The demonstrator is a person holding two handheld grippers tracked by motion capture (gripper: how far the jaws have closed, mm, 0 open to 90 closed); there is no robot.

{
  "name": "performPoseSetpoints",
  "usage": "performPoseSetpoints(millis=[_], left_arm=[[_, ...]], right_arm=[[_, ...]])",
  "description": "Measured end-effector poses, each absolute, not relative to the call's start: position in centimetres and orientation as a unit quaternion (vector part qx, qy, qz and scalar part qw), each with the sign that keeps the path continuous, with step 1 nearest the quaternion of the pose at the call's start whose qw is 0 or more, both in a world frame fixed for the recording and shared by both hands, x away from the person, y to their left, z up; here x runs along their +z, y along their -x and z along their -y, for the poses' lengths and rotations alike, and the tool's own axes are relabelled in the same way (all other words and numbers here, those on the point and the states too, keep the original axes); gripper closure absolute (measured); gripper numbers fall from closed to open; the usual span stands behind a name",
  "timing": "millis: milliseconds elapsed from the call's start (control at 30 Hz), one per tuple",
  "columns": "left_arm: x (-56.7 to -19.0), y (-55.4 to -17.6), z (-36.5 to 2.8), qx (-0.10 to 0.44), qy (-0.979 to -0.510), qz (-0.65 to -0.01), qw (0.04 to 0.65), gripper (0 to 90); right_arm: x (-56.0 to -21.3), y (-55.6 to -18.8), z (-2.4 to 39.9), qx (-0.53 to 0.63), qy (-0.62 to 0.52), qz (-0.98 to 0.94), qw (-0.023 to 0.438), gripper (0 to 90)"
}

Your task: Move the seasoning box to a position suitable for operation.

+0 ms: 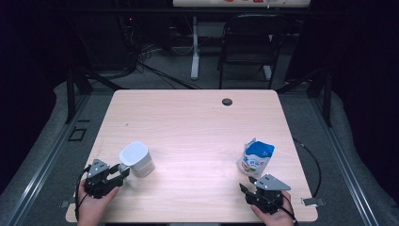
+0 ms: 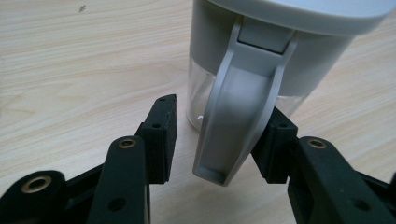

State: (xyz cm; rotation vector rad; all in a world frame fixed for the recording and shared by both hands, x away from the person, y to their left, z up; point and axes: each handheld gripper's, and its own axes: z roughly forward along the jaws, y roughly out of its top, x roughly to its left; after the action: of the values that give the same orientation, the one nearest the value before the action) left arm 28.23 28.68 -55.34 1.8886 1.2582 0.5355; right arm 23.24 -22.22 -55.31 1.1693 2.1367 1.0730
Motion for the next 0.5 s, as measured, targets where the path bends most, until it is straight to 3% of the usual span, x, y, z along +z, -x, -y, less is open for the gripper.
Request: performPoseSetpoints(millis=[300, 500], left_arm=[[-55.6, -29.1, -29.3, 0.220, -0.732, -0.513, 0.392, 65.6], [-55.6, -29.4, -29.5, 0.225, -0.729, -0.517, 0.388, 67.3]], right_arm=[[-55.4, -22.9, 22.3, 0.391, -0.429, -0.780, 0.235, 55.3], [-55.4, -23.0, 22.3, 0.386, -0.429, -0.782, 0.235, 55.3]])
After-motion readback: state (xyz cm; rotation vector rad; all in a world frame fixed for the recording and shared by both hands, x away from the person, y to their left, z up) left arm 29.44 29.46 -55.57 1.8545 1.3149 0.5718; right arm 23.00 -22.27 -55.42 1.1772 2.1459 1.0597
